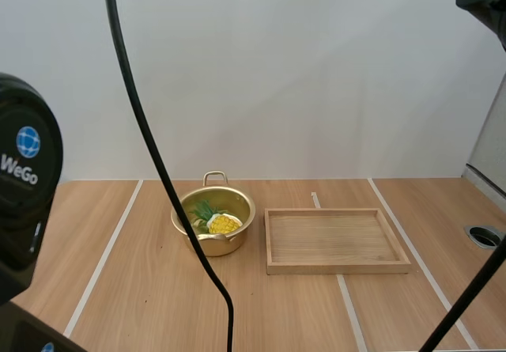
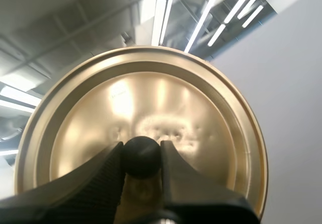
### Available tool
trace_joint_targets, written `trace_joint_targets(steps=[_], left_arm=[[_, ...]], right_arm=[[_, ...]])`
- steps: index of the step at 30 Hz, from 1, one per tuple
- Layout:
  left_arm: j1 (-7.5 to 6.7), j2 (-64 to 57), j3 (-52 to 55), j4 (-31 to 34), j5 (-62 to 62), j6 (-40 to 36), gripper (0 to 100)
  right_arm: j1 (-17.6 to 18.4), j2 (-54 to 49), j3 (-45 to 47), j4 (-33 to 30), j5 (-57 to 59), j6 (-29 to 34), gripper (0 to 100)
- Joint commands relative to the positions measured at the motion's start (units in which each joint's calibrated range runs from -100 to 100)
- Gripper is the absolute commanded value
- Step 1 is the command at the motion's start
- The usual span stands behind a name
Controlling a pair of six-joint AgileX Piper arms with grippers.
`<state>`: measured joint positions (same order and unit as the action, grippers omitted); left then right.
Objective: Open the pot, put the pineapple inside, and close it
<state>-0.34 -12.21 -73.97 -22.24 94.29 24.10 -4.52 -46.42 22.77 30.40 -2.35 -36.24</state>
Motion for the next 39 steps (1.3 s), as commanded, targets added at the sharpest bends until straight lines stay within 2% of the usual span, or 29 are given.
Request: trace_joint_targets(steps=[1, 6, 13, 30, 39], left_arm=[[-0.17, 2.0, 0.4, 0.6, 5.7, -1.3, 0], [-0.04, 4.0, 3.8, 2.0, 5.7, -2.7, 0], [-0.04, 4.0, 16.4, 4.4, 5.7, -3.5, 0], [-0.04, 3.8, 55.3, 4.1, 5.7, -0.7, 0], [-0.04, 3.9, 77.4, 0.0, 5.7, 2.8, 0]], right_arm=[[-0.2, -0.5, 0.0, -1.0, 3.8, 0.2, 100], [-0.2, -0.5, 0.0, -1.0, 4.2, 0.2, 100], [-0.2, -0.5, 0.0, -3.0, 6.3, 0.2, 100], [-0.2, -0.5, 0.0, -3.3, 6.3, 0.2, 100], [-0.2, -0.5, 0.0, -3.3, 6.3, -0.3, 100]])
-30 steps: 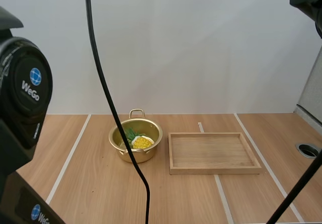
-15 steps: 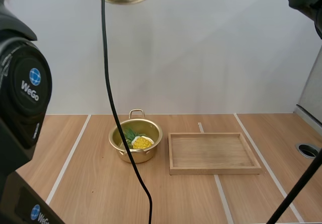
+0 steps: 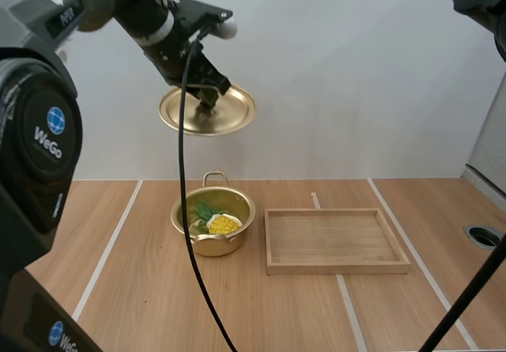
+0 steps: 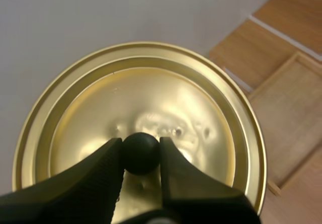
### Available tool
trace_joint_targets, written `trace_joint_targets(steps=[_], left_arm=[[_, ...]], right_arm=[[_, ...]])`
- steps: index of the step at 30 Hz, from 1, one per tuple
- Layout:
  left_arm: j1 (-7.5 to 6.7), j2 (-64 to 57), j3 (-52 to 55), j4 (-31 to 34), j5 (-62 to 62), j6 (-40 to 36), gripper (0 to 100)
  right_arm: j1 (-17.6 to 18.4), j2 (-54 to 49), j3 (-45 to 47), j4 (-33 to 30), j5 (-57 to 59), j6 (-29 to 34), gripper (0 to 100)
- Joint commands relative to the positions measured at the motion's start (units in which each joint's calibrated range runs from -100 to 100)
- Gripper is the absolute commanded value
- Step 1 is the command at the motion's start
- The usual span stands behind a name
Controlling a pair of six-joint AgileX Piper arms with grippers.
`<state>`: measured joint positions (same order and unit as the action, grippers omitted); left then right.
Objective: Open the pot, put the pineapple inside, and close it
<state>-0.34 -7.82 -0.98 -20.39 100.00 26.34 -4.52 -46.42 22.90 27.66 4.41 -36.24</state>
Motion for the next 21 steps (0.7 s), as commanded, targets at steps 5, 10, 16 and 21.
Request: trace_joint_targets(steps=[5, 10, 16, 21], left_arm=[[-0.04, -0.4, 14.3, -1.8, 0.0, 1.3, 0], [-0.04, -0.4, 22.9, -2.1, -8.1, 1.8, 0], [-0.04, -0.4, 28.2, -3.3, -17.7, 4.4, 0], [-0.04, 0.1, 31.2, -7.1, -24.8, 6.8, 0]], right_arm=[[-0.2, -0.5, -0.1, -0.5, -0.5, -0.3, 100], [-0.2, -0.5, -0.1, -0.5, -0.3, -0.3, 100], [-0.2, -0.5, -0.1, -0.5, 2.4, -0.3, 100], [-0.2, -0.5, -0.1, -0.5, 6.1, -0.3, 100]])
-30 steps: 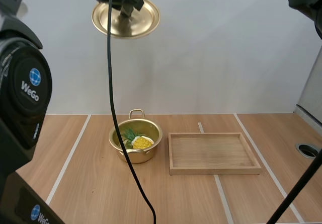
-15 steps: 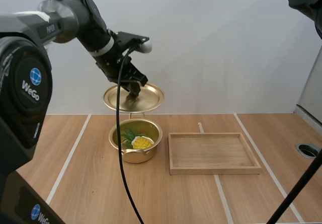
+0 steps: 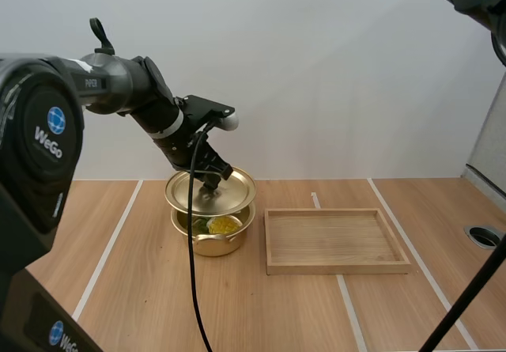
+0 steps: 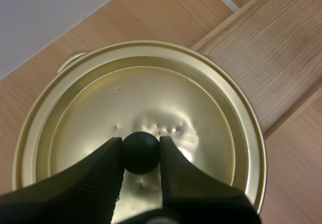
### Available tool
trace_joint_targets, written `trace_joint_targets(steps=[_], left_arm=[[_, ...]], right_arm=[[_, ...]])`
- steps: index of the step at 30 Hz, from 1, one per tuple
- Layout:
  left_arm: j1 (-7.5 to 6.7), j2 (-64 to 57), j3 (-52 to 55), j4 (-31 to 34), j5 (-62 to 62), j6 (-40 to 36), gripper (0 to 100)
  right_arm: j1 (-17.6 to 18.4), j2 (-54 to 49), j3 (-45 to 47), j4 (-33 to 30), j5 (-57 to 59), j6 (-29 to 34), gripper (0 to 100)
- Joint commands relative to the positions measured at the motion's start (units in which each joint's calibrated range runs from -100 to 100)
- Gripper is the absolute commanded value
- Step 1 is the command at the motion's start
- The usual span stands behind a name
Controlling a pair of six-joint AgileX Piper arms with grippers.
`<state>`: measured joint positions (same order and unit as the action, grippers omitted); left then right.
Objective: Open the pot, put the pineapple inside, and close it
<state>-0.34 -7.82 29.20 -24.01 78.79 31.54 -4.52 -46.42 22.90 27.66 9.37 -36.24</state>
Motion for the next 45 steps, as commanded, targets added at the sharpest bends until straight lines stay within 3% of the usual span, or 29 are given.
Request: trace_joint_targets(steps=[1, 10, 16, 22, 32, 45], left_arm=[[-0.04, 0.8, 1.1, -4.6, -3.6, 2.3, 0], [-0.04, 8.3, 1.4, -4.4, -2.9, 2.7, 0], [-0.04, 8.8, 1.4, -3.8, -6.7, 2.8, 0], [-0.04, 10.3, 2.9, 0.8, -10.0, 2.8, 0], [-0.04, 12.0, 4.8, 0.1, -10.5, 2.9, 0], [-0.04, 6.9, -2.7, 0.2, 8.6, 2.7, 0]], right_arm=[[-0.2, -0.5, -0.1, -0.5, 1.3, -0.3, 100], [-0.7, -0.5, -0.1, -0.5, 2.6, -0.3, 100], [-0.8, -0.5, -0.1, -0.5, 2.9, -0.3, 100], [-0.8, -0.5, -0.1, -0.5, 3.3, -0.3, 100], [-0.8, -0.5, -0.1, -0.5, 3.3, -0.3, 100], [-0.8, -0.5, -0.1, -0.5, 3.5, -0.3, 100]])
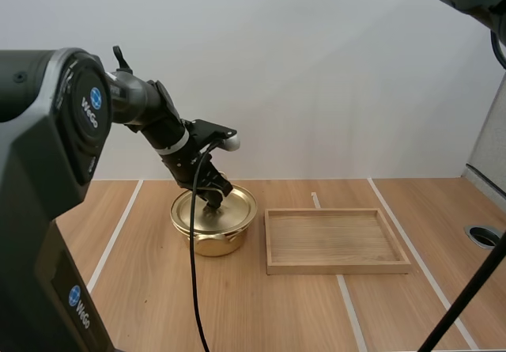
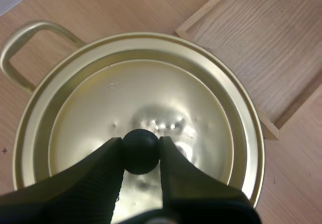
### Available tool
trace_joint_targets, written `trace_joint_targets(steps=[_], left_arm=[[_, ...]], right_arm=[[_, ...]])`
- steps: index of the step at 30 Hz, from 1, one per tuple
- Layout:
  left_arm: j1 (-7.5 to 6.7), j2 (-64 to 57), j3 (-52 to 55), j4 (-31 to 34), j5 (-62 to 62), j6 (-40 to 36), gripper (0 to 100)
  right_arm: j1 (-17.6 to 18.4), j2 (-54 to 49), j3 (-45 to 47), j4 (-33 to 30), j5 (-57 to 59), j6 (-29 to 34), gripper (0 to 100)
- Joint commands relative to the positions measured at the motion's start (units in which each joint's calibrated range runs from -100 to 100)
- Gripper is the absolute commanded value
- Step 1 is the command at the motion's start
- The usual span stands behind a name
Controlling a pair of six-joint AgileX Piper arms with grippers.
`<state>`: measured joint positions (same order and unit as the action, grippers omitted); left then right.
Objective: Open the pot, put the pineapple inside, and close it
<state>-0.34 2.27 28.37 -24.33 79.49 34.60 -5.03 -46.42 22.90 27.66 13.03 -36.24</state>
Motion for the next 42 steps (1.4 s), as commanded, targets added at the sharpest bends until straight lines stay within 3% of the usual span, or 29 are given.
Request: trace_joint_targets(steps=[1, 5, 12, 27, 32, 37, 42], left_arm=[[-0.04, -4.2, -2.3, 1.2, 8.5, -0.4, 0], [-0.04, -6.6, -2.6, 2.8, 7.6, -0.4, 5], [-0.04, -6.6, -2.6, 3.3, 6.9, -0.4, 40], [-0.04, -6.7, -2.6, 1.7, 3.9, 0.6, 91], [-0.04, -8.5, -2.8, 0.8, -6.8, 0.6, 93], [-0.04, -18.0, -4.5, -0.2, -23.7, -1.9, 93], [-0.04, -30.6, -4.8, -10.6, -33.1, -2.2, 93]], right_arm=[[-0.3, -0.5, -0.1, -0.5, 0.3, -0.3, 100], [-0.3, -0.5, -0.1, -0.5, 0.9, -0.3, 100], [-0.3, -0.5, -0.1, -0.5, 3.7, -0.3, 100], [-0.3, -0.5, -0.1, -0.3, 5.6, -0.3, 100], [-0.3, -0.5, -0.1, -0.6, 8.8, -0.3, 100], [-0.3, -0.5, -0.1, -0.3, 14.1, -0.5, 100], [-0.3, -0.4, 0.0, 1.7, 23.5, -0.2, 100]])
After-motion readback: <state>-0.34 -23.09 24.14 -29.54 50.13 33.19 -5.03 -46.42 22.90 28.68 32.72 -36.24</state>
